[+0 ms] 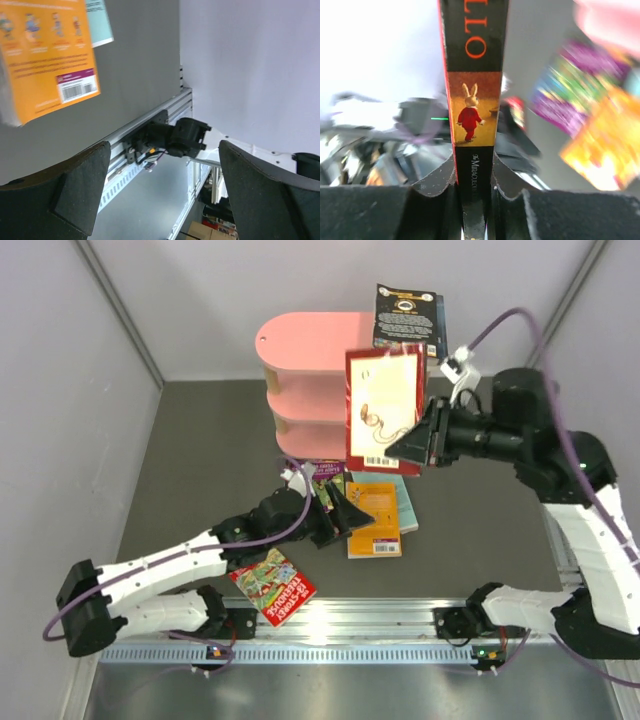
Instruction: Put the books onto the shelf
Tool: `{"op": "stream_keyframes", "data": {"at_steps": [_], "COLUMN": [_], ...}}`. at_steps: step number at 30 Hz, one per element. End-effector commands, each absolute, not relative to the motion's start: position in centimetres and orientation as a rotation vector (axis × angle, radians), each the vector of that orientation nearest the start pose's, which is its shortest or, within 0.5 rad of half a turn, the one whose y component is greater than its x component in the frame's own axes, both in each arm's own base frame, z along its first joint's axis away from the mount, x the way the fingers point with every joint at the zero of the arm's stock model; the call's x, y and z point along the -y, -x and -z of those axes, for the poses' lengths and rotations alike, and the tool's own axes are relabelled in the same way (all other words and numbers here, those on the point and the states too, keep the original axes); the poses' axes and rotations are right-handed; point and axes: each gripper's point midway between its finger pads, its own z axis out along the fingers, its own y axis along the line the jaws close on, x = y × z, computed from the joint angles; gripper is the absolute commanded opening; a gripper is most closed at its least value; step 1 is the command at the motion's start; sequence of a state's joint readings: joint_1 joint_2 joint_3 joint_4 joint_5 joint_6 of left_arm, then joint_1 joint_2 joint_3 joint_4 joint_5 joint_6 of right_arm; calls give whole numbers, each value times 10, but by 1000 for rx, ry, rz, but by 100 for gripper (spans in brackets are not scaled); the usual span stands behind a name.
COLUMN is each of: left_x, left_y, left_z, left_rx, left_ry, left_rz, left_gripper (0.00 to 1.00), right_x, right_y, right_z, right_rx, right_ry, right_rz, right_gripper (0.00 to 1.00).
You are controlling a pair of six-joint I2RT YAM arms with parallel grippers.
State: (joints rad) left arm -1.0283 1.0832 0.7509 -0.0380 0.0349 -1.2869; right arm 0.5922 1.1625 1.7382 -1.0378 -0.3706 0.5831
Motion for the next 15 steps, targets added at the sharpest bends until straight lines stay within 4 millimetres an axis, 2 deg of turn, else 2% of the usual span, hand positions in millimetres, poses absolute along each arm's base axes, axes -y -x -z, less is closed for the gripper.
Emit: {"op": "stream_keyframes", "data": {"at_steps": [1,2,4,5,6,7,8,9,10,11,12,13,14,15], "left_x": [312,306,297,295,293,290,290,289,287,287,287,285,283,282], "left_y": [-148,-146,-144,-143,-143,-143,-143,-143,-143,-143,-144,-144,-145,-146], "left_z": [-191,-183,-179,-180,-180,-182,-183,-185,-185,-191,-193,-195,-197,-197], "left_rx": [-2328,-2338,-2334,-2332,-2332,-2327,-2323,-2320,-2325,-2314,-2310,-2313,-2303,-2298], "left_ry": [342,357,382,394,398,401,401,401,402,394,393,391,392,397], "left_rz": [1307,1295,1280,1281,1278,1275,1274,1272,1262,1265,1261,1252,1244,1239], "left_gripper": [94,94,94,94,94,94,94,94,94,93,93,93,93,93], "right_x": [-245,-242,-251,-249,-259,-257,-257,-263,-254,-256,-252,-239,-234,-227], "right_y": [-138,-129,-144,-145,-164,-181,-185,-207,-227,-242,-253,-271,-272,-298], "right_z": [-497,-524,-541,-560,-558,-566,-577,-573,-578,-587,-592,-599,-614,-613], "right_rx": [-1826,-1742,-1720,-1667,-1703,-1679,-1648,-1690,-1679,-1623,-1636,-1607,-1537,-1569], "right_ry": [610,637,610,602,566,529,538,478,427,454,390,351,402,315], "right_rz": [-1351,-1381,-1405,-1410,-1433,-1429,-1461,-1513,-1517,-1554,-1619,-1621,-1642,-1707], "right_gripper": [0,0,0,0,0,0,0,0,0,0,0,0,0,0]}}
